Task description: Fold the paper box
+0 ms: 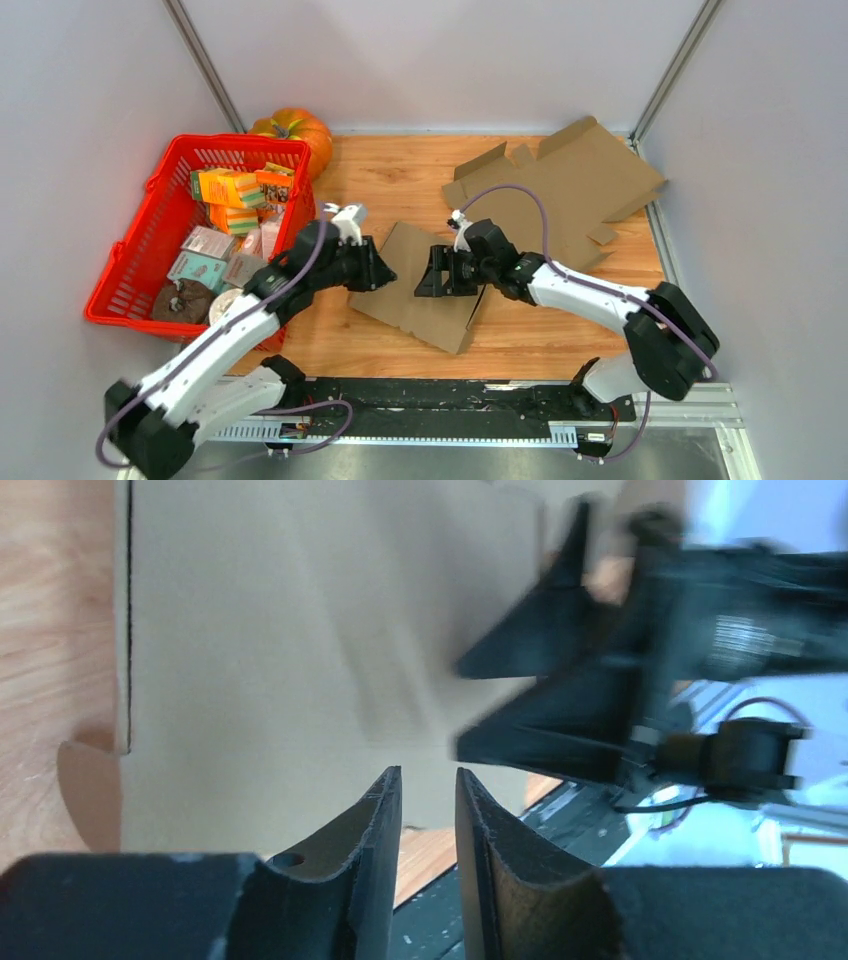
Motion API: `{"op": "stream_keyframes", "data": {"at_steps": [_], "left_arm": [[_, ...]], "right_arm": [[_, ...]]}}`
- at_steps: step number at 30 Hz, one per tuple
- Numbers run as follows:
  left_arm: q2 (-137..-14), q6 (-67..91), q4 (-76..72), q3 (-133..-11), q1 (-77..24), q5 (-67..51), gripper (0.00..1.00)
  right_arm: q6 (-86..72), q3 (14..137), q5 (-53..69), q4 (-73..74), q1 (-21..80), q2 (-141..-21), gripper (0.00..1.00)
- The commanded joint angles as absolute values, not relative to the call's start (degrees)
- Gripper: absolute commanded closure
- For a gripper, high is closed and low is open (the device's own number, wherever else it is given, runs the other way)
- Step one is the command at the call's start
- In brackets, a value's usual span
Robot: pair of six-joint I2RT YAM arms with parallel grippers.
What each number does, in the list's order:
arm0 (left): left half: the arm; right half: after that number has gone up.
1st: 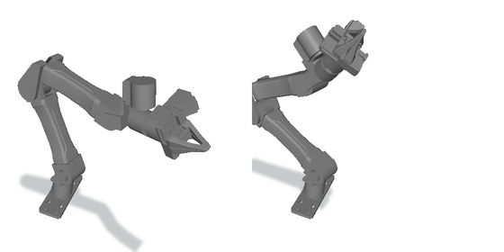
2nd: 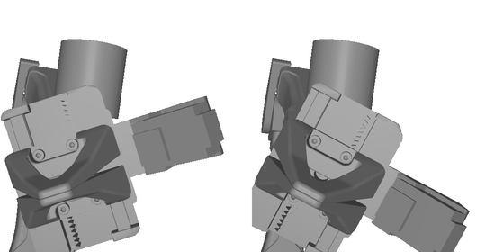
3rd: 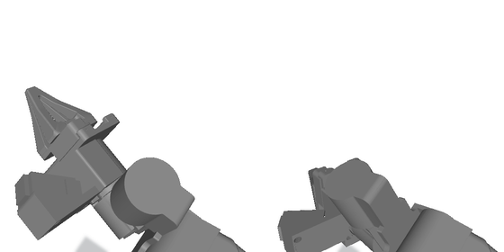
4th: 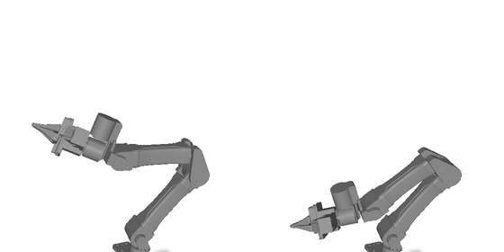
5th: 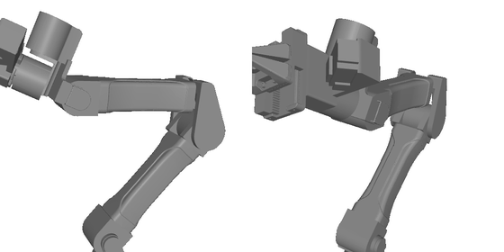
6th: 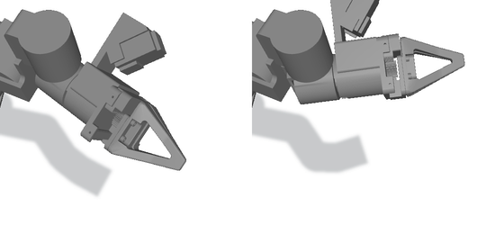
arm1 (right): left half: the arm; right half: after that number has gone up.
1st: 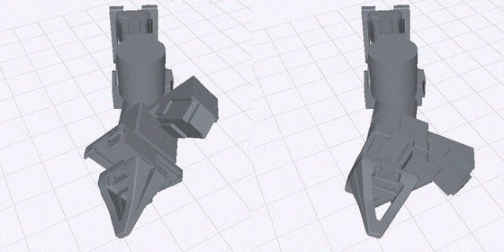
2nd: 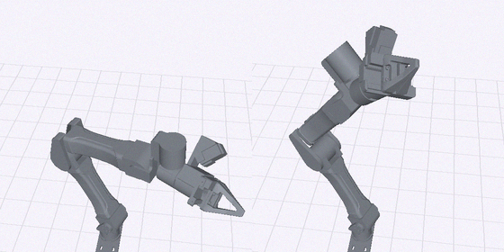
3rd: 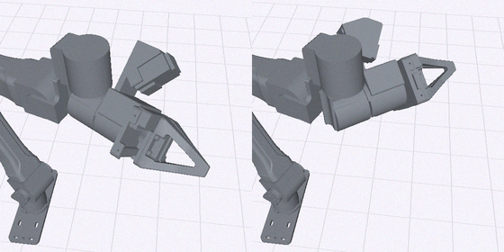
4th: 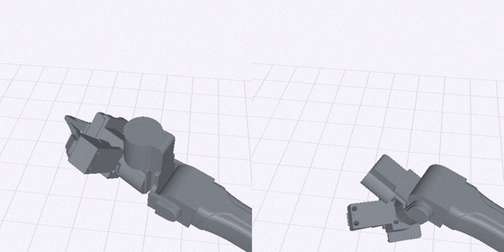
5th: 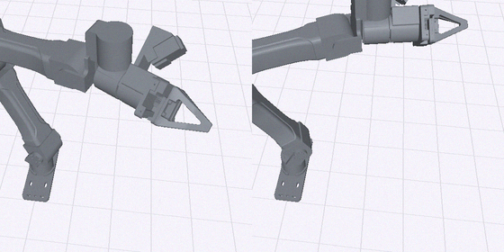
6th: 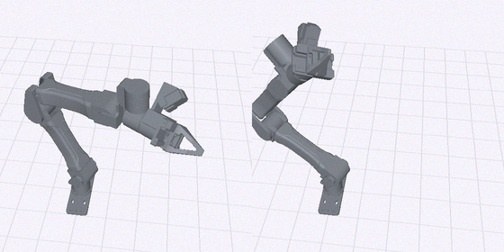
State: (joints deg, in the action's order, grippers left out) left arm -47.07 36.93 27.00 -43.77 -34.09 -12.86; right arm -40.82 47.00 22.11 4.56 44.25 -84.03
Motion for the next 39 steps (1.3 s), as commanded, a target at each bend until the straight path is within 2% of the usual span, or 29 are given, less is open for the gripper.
{"op": "stream_keyframes", "data": {"at_steps": [1,3,5,7,8,9,13,15,21,29,32,33,35,39], "left_arm": [[-60.8,33.7,18.6,-43.9,-34.6,-16.4,0.67],[-64.9,33.2,14.8,-41.6,-34.9,-12.3,0.66],[-67.6,31.6,15.6,-41.7,-34.9,-10.3,0.66],[-69.8,29.0,16.6,-44.1,-35.1,-9.7,0.65],[-68.7,28.7,17.1,-45.3,-35.2,-9.1,0.62],[-67.9,27.2,17.4,-45.8,-35.9,-7.7,0.54],[-67.8,23.3,24.8,-51.8,-35.3,-1.2,0.4],[-70.5,22.4,27.2,-54.8,-33.4,-3.4,0.31],[-77.2,22.4,27.8,-58.8,-25.3,-6.5,0.28],[-80.2,22.5,23.5,-57.0,-21.2,-12.2,0.26],[-79.9,22.2,23.3,-56.4,-21.0,-12.2,0.26],[-79.5,22.1,22.9,-56.1,-20.9,-12.4,0.25],[-79.2,22.8,21.7,-55.4,-20.4,-12.6,0.25],[-81.1,23.1,21.4,-55.8,-18.5,-16.5,0.25]], "right_arm": [[-33.2,46.9,11.9,17.4,44.3,-73.2,0.16],[-32.1,44.7,7.0,22.7,44.3,-65.6,0.06],[-31.6,41.1,4.3,25.4,43.1,-59.9,0.0],[-34.2,36.2,4.3,23.7,38.8,-57.8,0.0],[-35.1,34.8,8.3,20.3,36.4,-57.6,0.0],[-36.3,33.7,10.4,18.0,34.5,-57.9,0.01],[-37.2,31.3,14.5,8.1,29.5,-63.6,0.12],[-37.2,31.6,18.0,4.4,28.7,-67.2,0.19],[-38.0,28.7,19.1,2.3,25.2,-67.2,0.38],[-36.6,23.8,22.8,2.8,18.0,-66.1,0.52],[-37.5,23.0,26.1,0.5,17.4,-64.9,0.5],[-38.1,22.9,26.3,-1.2,17.5,-63.6,0.44],[-36.9,25.4,24.3,3.0,17.5,-62.7,0.4],[-35.8,26.7,25.8,1.7,17.4,-66.0,0.41]]}}
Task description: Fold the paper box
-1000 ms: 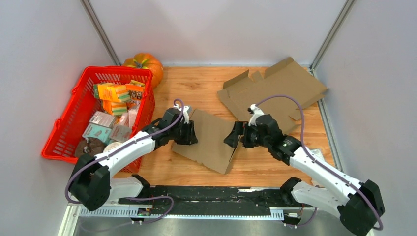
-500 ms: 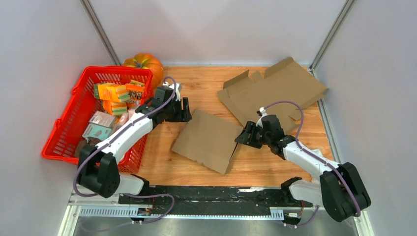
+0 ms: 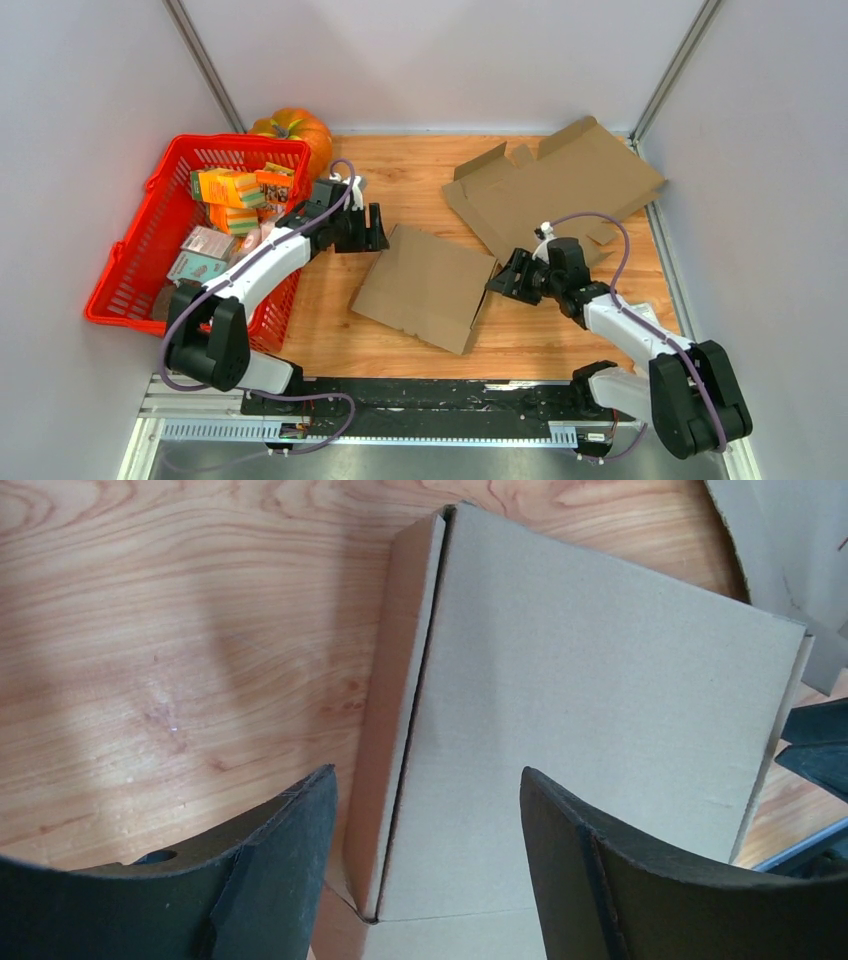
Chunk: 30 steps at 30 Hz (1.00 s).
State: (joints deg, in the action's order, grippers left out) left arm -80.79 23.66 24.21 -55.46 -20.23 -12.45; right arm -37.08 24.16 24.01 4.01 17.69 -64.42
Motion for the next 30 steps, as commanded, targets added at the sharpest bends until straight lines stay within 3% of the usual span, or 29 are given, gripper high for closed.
{"op": "stream_keyframes", "data": {"at_steps": [1,5,6,8,30], "left_arm": [[-81.5,23.1,21.3,-55.9,-18.0,-16.9,0.25],[-83.1,23.6,19.4,-55.5,-17.6,-18.6,0.25],[-83.6,23.4,19.6,-55.7,-17.5,-18.7,0.25],[-84.8,22.7,20.5,-56.4,-17.1,-19.1,0.24],[-85.5,26.6,13.9,-51.4,-15.9,-33.3,0.22]], "right_arm": [[-36.3,26.9,27.1,0.5,17.4,-67.1,0.41],[-37.6,28.2,27.7,-4.2,17.3,-72.3,0.5],[-37.5,28.4,27.8,-4.4,17.2,-73.3,0.6],[-37.7,27.7,27.9,-4.2,16.4,-73.4,0.69],[-35.7,20.6,33.7,-2.0,3.4,-71.8,0.73]]}}
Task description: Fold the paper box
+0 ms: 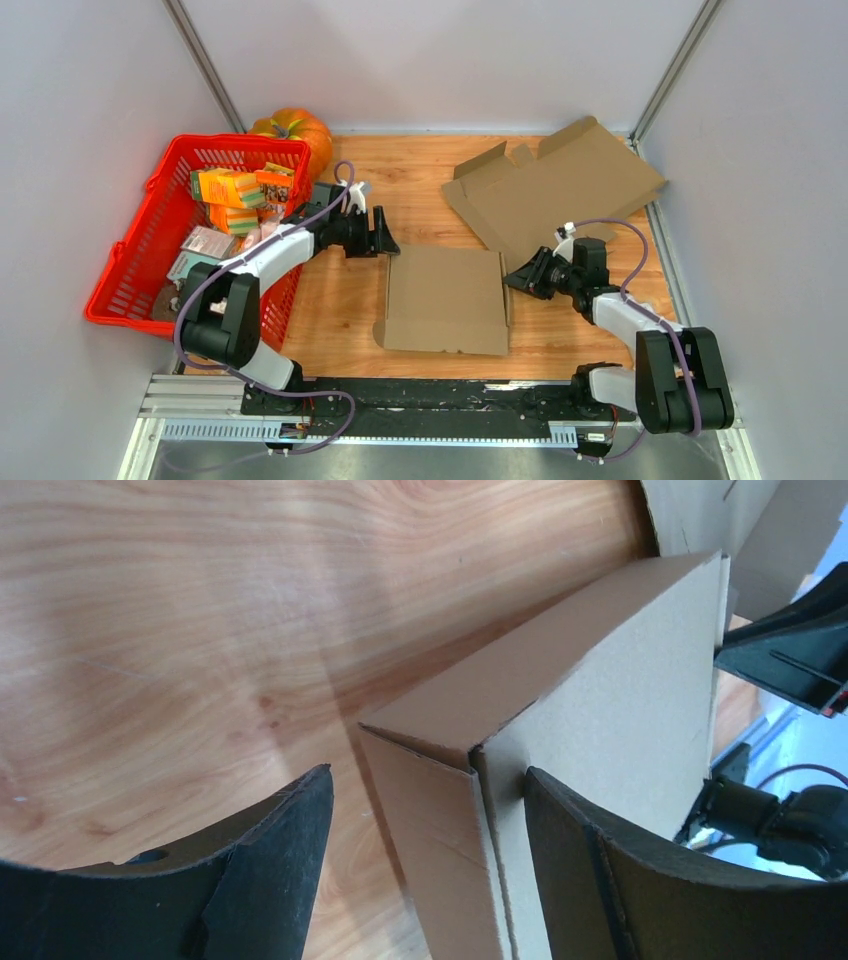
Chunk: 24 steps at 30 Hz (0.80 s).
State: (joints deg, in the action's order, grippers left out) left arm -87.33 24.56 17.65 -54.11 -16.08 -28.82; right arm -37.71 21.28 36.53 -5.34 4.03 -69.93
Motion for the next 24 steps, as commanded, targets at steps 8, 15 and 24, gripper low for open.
{"op": "stream_keyframes", "data": {"at_steps": [8,15,24], "left_arm": [[-77.8,33.6,6.9,-42.7,-16.1,-38.4,0.22],[-76.4,38.7,3.0,-37.6,-17.7,-37.6,0.22],[-72.1,41.0,4.1,-34.1,-19.5,-33.0,0.21]], "right_arm": [[-35.7,20.4,34.5,-3.5,3.3,-72.9,0.74],[-35.8,20.5,35.1,-4.0,3.3,-73.9,0.75],[-35.8,20.7,34.1,-2.7,3.3,-74.6,0.76]]}}
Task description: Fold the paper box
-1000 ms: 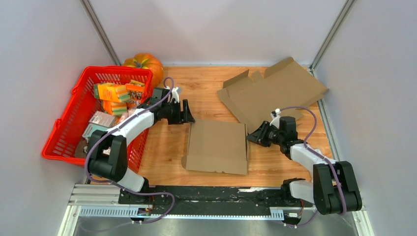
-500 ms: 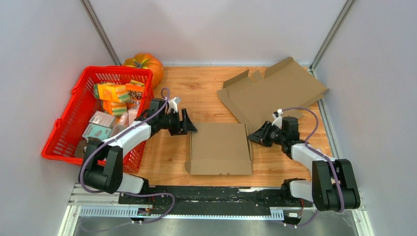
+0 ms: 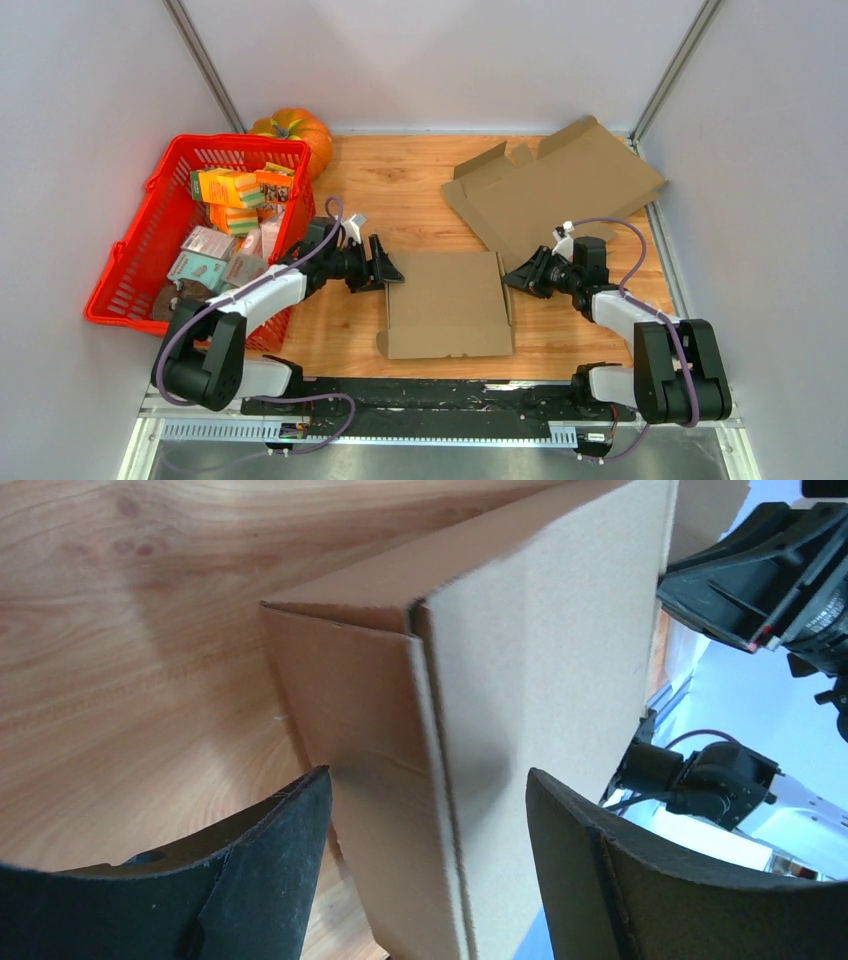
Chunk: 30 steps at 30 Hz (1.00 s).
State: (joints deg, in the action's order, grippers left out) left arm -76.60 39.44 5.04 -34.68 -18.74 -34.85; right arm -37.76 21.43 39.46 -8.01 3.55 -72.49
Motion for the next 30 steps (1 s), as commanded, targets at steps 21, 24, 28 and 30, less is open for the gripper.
{"op": "stream_keyframes", "data": {"at_steps": [21,24,28,30], "left_arm": [[-70.5,46.0,-2.4,-29.1,-20.3,-31.0,0.2],[-74.4,47.3,-5.3,-29.5,-21.2,-33.6,0.2],[-76.2,48.2,-6.2,-29.5,-21.5,-33.8,0.2],[-76.4,49.7,-9.1,-28.9,-21.9,-34.5,0.2]], "right_arm": [[-36.5,21.3,34.7,-2.4,1.1,-78.5,0.76],[-36.6,21.4,34.7,-2.5,1.0,-78.7,0.76],[-36.7,21.2,34.8,-2.7,0.6,-78.9,0.76],[-36.8,21.3,35.0,-2.9,0.6,-78.9,0.76]]}}
